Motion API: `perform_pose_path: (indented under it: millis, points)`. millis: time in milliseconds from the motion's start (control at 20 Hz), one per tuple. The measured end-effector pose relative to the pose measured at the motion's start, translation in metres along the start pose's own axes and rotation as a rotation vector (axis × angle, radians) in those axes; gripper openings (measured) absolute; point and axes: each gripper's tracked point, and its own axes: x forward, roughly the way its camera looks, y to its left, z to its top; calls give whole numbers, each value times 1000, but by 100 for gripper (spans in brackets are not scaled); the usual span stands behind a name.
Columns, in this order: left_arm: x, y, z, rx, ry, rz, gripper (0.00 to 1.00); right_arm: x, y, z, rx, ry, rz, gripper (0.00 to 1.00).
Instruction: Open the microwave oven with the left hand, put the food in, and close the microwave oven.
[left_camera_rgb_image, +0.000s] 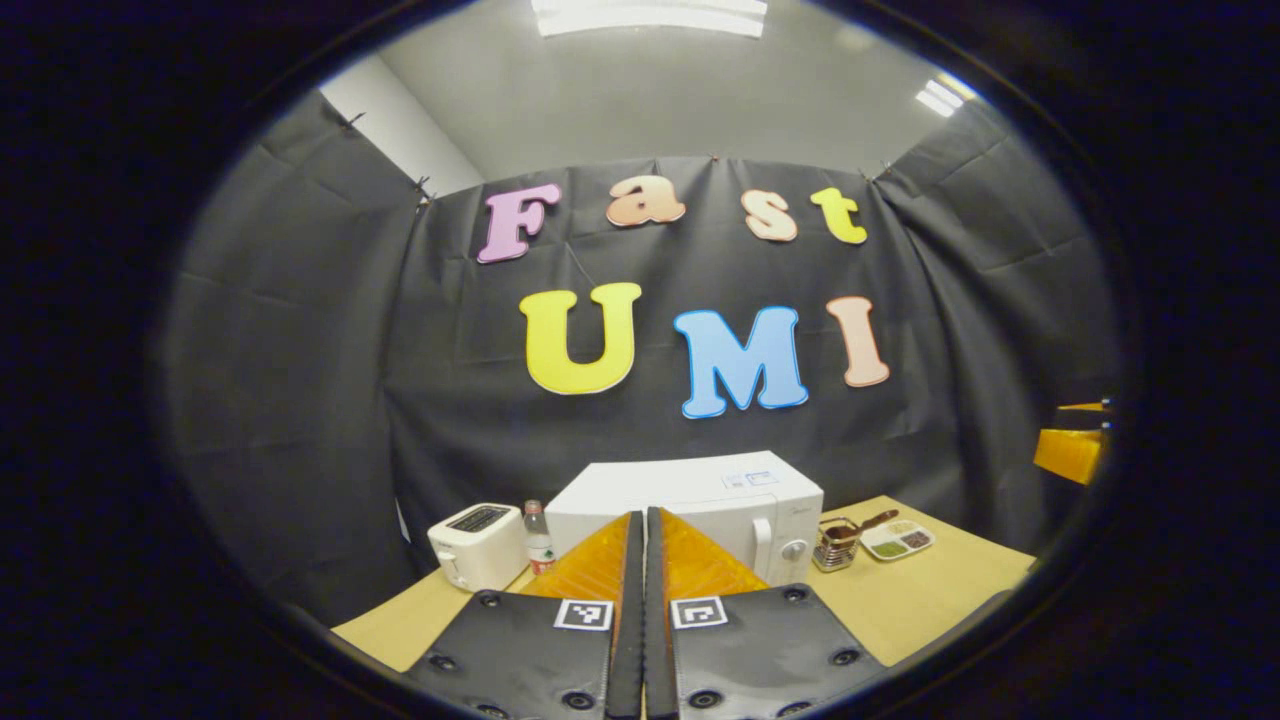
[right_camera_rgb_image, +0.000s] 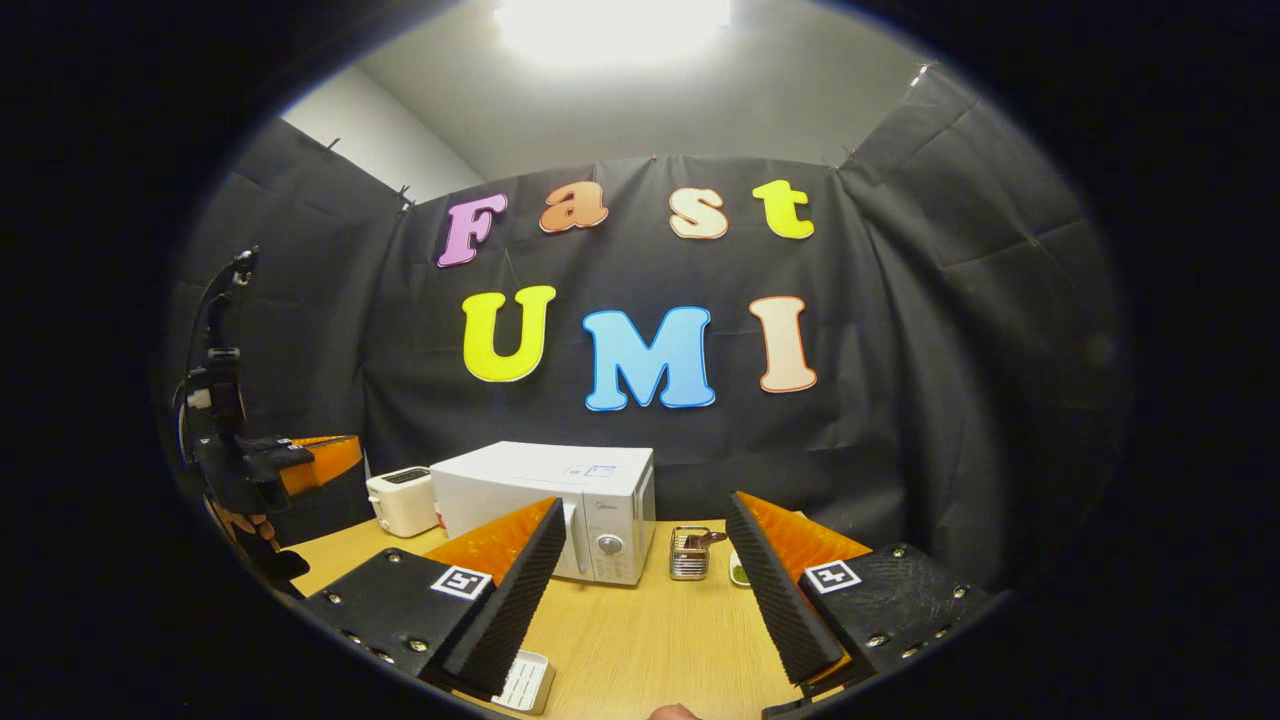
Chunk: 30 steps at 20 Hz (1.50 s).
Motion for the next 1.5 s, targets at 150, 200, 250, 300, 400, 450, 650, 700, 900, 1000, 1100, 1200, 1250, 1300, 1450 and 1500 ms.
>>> perform_pose_path:
  millis: [150,200,250,300,400,450,650,700,900,1000,1100,1200,1250,1300,1450,1500]
  points:
    - [-15,11,6,-12,-22,-6,7,-4,3,-3,-4,-5,-29,98]
    - [-19,14,8,-9,-26,-8,7,-5,3,-4,-6,-4,-41,98]
    - [-24,18,7,-5,-25,-8,7,-6,7,-5,-5,-3,-46,98]
    - [-30,20,7,-3,-22,-16,7,-8,11,-5,-3,-5,-46,98]
    - [-35,21,6,-1,-19,-32,18,-13,15,-5,-4,-11,-55,98]
    - [-39,25,5,0,-19,-33,25,-14,18,-5,-6,-14,-56,98]
    - [-49,36,5,8,-27,-30,64,-18,31,-1,-18,-30,-61,98]
    - [-51,39,6,9,-28,-27,72,-19,34,-1,-22,-31,-58,98]
    - [-60,48,11,8,-44,-10,99,-17,44,4,-35,-42,-47,98]
    - [-65,49,12,1,-59,-11,98,-17,49,7,-31,-50,-39,98]
    - [-68,50,17,-3,-75,-17,100,-18,53,9,-36,-55,-37,98]
    - [-71,56,20,6,-84,-6,98,-19,55,11,-40,-61,-40,98]
    - [-72,57,19,10,-85,-4,98,-19,55,11,-38,-63,-45,98]
    - [-74,57,18,12,-83,-1,100,-19,55,12,-34,-64,-51,98]
    - [-74,62,11,32,-66,16,100,-20,56,12,-36,-64,-69,98]
    - [-75,62,9,33,-61,18,100,-22,57,11,-38,-64,-70,98]
